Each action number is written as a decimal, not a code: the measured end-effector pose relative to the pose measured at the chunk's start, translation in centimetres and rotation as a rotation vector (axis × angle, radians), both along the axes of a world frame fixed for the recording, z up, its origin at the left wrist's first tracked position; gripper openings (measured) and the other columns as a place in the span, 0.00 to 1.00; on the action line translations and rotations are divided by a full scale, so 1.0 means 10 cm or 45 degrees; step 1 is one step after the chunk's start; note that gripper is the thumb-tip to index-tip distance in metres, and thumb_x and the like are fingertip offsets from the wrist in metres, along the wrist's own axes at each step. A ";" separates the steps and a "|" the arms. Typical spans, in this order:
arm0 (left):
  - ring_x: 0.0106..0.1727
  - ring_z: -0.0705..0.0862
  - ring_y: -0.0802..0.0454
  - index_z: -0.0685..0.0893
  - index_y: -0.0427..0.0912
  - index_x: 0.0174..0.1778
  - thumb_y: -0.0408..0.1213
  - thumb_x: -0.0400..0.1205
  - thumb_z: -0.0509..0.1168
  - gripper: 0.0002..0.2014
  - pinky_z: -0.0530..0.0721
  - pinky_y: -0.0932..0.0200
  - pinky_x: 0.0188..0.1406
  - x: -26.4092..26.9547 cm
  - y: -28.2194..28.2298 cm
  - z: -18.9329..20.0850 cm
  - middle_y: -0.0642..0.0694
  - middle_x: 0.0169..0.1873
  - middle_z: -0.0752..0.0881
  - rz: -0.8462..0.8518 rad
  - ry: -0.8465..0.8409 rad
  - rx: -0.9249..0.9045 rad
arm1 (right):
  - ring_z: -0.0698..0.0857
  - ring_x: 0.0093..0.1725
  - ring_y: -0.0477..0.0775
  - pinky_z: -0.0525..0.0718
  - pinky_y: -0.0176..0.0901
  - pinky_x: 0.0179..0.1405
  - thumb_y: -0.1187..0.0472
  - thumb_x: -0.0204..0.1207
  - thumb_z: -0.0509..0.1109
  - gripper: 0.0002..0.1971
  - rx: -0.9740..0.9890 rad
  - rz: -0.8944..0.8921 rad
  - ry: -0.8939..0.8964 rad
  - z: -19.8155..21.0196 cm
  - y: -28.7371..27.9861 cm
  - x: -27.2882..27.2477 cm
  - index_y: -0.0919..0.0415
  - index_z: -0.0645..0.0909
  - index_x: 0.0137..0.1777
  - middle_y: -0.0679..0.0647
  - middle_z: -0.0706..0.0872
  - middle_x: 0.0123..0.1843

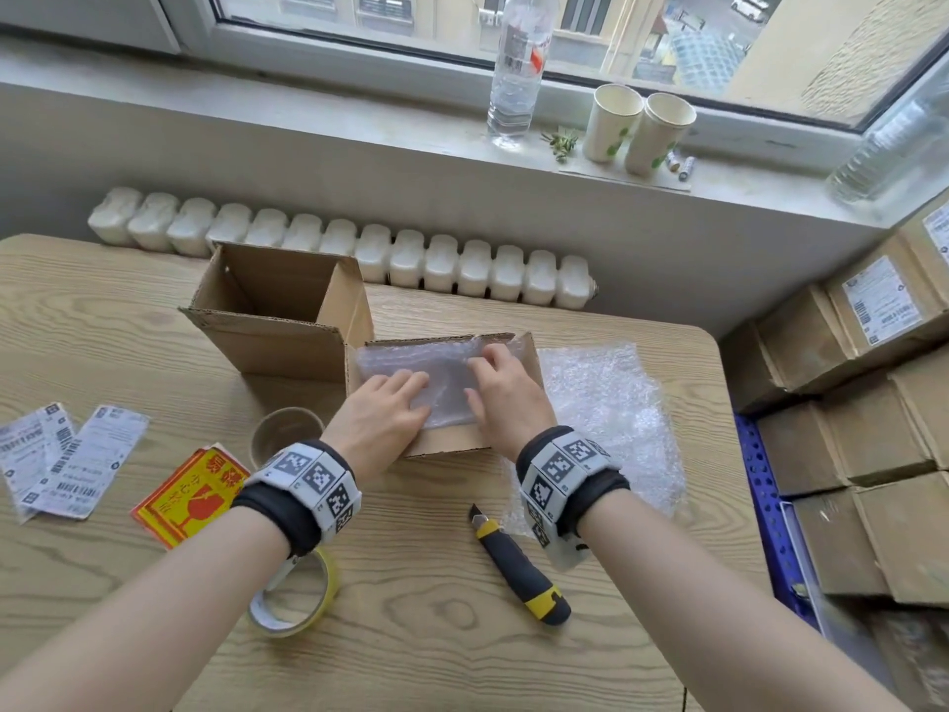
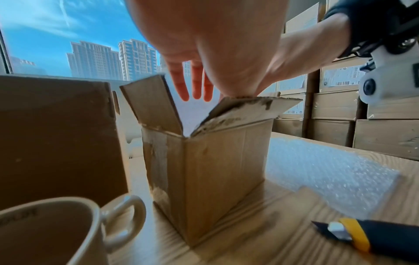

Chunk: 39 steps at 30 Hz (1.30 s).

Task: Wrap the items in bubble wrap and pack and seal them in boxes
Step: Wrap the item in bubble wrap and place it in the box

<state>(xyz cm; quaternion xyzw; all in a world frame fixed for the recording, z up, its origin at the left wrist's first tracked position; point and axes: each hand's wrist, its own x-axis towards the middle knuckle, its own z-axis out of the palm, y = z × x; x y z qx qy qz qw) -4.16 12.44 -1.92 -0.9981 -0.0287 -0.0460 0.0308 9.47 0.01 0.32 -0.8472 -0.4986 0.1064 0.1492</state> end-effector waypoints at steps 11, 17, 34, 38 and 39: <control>0.79 0.62 0.32 0.80 0.49 0.45 0.40 0.80 0.65 0.01 0.58 0.27 0.74 -0.10 -0.06 -0.09 0.29 0.75 0.68 0.283 0.212 -0.248 | 0.73 0.71 0.61 0.75 0.49 0.64 0.56 0.82 0.62 0.25 -0.300 -0.113 0.160 -0.08 0.00 -0.14 0.62 0.63 0.75 0.59 0.63 0.76; 0.74 0.69 0.35 0.81 0.49 0.50 0.44 0.80 0.64 0.06 0.59 0.32 0.75 -0.08 -0.01 -0.06 0.32 0.73 0.69 0.231 0.321 -0.158 | 0.72 0.70 0.60 0.77 0.51 0.59 0.54 0.81 0.64 0.22 -0.372 -0.076 0.052 -0.04 -0.10 -0.20 0.62 0.67 0.71 0.60 0.66 0.72; 0.71 0.67 0.38 0.51 0.53 0.80 0.32 0.75 0.67 0.42 0.70 0.44 0.69 0.18 -0.13 0.11 0.38 0.74 0.61 0.438 0.436 -0.365 | 0.73 0.70 0.68 0.76 0.53 0.63 0.58 0.77 0.71 0.32 -0.463 -0.094 0.189 0.08 -0.03 -0.05 0.59 0.60 0.76 0.64 0.62 0.74; 0.70 0.70 0.40 0.50 0.53 0.80 0.38 0.70 0.68 0.45 0.71 0.45 0.69 0.22 -0.09 0.05 0.42 0.71 0.67 0.480 0.562 -0.337 | 0.77 0.64 0.71 0.78 0.55 0.61 0.60 0.78 0.70 0.34 -0.564 -0.059 0.220 0.06 0.05 -0.01 0.51 0.57 0.79 0.66 0.66 0.69; 0.69 0.71 0.40 0.51 0.52 0.80 0.40 0.69 0.68 0.45 0.70 0.46 0.70 0.23 -0.08 0.05 0.44 0.70 0.69 0.490 0.564 -0.330 | 0.79 0.62 0.71 0.79 0.55 0.61 0.61 0.78 0.69 0.34 -0.591 -0.057 0.225 0.05 0.07 -0.01 0.49 0.57 0.80 0.66 0.66 0.69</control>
